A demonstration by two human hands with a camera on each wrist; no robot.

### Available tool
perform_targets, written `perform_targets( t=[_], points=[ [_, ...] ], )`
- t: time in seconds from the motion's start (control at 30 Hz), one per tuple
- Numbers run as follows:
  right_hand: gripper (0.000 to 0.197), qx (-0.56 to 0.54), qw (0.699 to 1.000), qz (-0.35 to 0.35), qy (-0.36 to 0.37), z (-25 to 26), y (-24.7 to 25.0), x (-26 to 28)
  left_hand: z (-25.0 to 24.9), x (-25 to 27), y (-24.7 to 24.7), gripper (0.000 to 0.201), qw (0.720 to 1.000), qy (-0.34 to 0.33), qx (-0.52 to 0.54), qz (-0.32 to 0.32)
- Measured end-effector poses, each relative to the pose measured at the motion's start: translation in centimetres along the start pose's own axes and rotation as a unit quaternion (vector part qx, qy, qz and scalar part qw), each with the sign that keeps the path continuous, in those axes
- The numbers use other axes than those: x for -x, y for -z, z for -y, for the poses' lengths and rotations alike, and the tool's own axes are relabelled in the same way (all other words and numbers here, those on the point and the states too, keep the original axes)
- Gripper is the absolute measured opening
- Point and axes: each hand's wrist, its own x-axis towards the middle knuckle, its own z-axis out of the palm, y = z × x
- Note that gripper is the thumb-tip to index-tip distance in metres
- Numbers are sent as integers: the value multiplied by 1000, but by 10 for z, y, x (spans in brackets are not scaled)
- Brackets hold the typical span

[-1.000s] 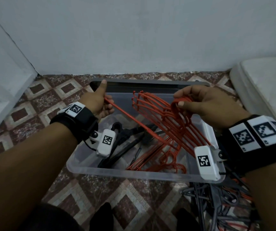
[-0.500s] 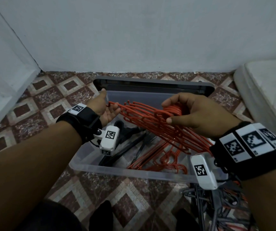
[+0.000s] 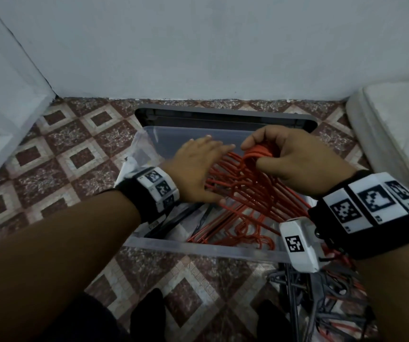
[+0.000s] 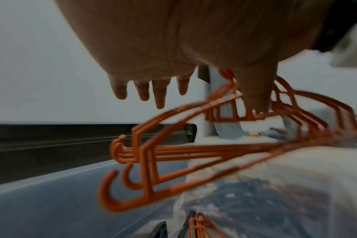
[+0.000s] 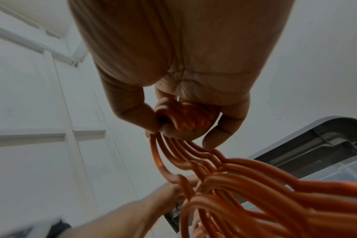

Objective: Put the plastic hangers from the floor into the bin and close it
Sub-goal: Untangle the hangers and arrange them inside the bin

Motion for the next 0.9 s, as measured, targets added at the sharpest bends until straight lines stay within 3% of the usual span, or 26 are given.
perform_targets(
  t=[0.17, 0.27, 0.37, 0.43, 0.5, 0.53, 0.6, 0.67, 0.73, 0.8, 0.9],
  points=[
    [27, -67, 997, 6, 27, 3, 6, 2, -13, -5, 6, 55, 996, -1, -71, -60],
    [29, -121, 992, -6, 37, -1, 7, 1, -9, -3, 16, 17, 998, 9, -28, -51],
    [37, -164, 984, -45, 44, -9, 8, -4, -10, -3, 29, 17, 999, 42, 11, -26],
    [67, -155, 986, -60, 1, -17, 13, -5, -9, -3, 36, 31, 997, 57, 20, -43],
    [95, -56, 995, -34, -75, -19, 12, -2, -6, -2, 42, 21, 994, 73, 22, -75],
    [95, 5, 995, -10, -98, -19, 9, -1, -6, -2, 45, 14, 992, 84, 14, -91],
    [70, 117, 989, -10, -85, -19, 0, -1, -12, -3, 50, 8, 989, 96, -5, -110],
    [36, 204, 975, -72, -54, -14, -7, -3, -23, -4, 55, 9, 989, 82, -16, -118],
    [17, 228, 964, -128, -43, -13, -11, -6, -34, -5, 59, 11, 990, 79, -13, -120],
    [9, 215, 962, -161, -45, -14, -12, -7, -42, -5, 65, 18, 987, 91, -22, -129],
    [18, 191, 954, -218, -75, -18, -5, -8, -46, -3, 74, 44, 971, 59, -95, -210]
  ],
)
